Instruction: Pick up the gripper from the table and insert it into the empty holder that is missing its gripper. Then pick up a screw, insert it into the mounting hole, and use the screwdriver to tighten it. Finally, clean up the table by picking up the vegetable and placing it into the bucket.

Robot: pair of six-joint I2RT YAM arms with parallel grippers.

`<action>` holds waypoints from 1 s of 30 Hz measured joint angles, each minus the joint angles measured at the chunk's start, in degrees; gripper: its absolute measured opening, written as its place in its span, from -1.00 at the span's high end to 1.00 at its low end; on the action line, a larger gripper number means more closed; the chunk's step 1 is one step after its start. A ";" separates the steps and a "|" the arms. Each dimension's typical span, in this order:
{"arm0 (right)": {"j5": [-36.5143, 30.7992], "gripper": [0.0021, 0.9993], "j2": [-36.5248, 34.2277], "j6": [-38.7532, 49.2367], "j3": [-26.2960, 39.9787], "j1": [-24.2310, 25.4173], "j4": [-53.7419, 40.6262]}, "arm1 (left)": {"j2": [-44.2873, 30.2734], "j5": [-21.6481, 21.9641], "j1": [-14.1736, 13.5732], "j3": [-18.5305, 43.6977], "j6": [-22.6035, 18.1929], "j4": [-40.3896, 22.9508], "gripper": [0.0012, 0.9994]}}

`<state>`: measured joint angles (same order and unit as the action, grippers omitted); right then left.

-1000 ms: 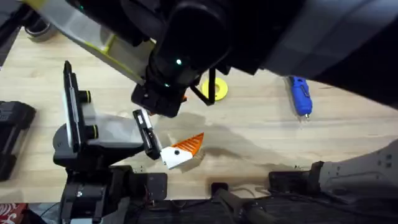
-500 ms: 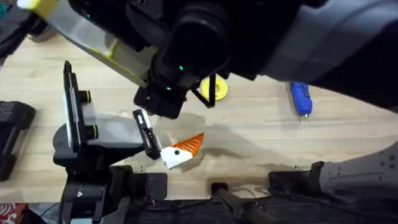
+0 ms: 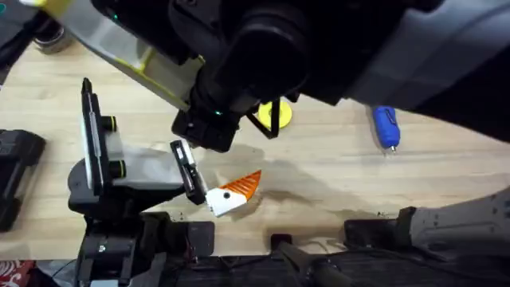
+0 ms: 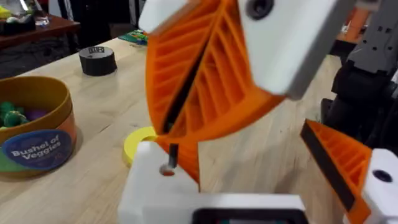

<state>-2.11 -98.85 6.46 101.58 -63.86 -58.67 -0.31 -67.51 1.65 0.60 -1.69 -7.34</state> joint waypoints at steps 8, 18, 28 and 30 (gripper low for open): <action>0.00 0.99 0.00 0.00 -0.24 0.00 0.07 | -0.01 0.00 0.00 0.02 0.00 0.01 -0.97; 0.00 0.99 0.00 0.00 -0.50 0.00 0.44 | -0.01 0.00 0.00 0.02 0.00 -0.01 -0.97; 0.00 0.99 0.00 0.00 -0.76 0.00 0.98 | 0.01 0.00 0.00 0.00 0.00 -0.01 -0.97; 0.00 0.99 0.00 0.00 -1.06 0.00 1.05 | -0.01 0.00 0.00 0.01 0.00 -0.01 -0.97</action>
<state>-2.11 -98.85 6.46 100.52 -63.86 -57.63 -0.32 -67.51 1.65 0.61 -1.69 -7.35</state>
